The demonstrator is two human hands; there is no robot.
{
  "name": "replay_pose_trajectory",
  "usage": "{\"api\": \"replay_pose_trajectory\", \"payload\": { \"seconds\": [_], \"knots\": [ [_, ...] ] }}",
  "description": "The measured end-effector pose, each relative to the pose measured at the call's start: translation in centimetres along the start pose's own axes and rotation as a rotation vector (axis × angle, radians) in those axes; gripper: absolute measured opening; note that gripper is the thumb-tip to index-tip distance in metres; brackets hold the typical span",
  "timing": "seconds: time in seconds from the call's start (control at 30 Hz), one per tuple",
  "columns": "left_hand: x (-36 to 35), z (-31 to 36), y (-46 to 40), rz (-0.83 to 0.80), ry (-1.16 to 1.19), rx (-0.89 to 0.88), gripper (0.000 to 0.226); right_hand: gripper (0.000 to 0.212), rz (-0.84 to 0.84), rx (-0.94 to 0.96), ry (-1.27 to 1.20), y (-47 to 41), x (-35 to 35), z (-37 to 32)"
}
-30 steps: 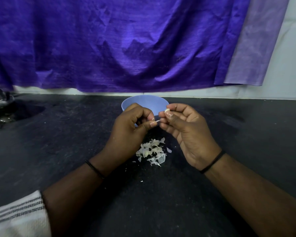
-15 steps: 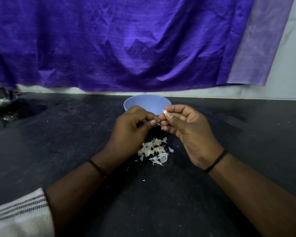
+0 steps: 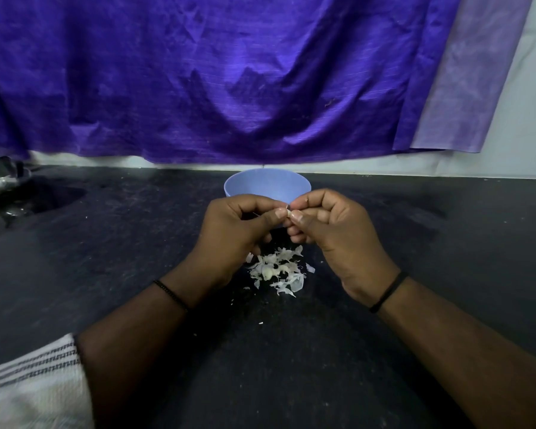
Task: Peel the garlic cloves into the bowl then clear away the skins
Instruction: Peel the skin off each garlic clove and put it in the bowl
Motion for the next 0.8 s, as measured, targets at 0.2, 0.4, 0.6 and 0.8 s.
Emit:
{"api": "replay_pose_trajectory", "payload": {
  "seconds": [0.2, 0.4, 0.6, 0.8],
  "knots": [
    [-0.3, -1.0, -0.1, -0.063, 0.109, 0.141, 0.009, 0.010, 0.005, 0.036, 0.080, -0.1, 0.2, -0.1],
    [-0.1, -1.4, -0.2, -0.014, 0.159, 0.189, 0.008, 0.006, 0.079, 0.223, 0.487, 0.4, 0.4, -1.2],
    [-0.5, -1.5, 0.0, -0.035, 0.180, 0.206, 0.011, 0.006, 0.090, 0.273, 0.592, 0.5, 0.4, -1.5],
    [-0.5, -1.5, 0.1, -0.017, 0.130, 0.198, 0.013, 0.004, 0.059, 0.311, 0.735, 0.6, 0.2, -1.7]
  ]
}}
Point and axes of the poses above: each hand's wrist, its own y-axis away from the middle knuckle, its own x-axis out of the back of the hand, z = x × y, the point moved 6 cm from there along -y, towards the middle knuckle, and after that the axes turned 4 degrees about -y, right-handed, at the moved point
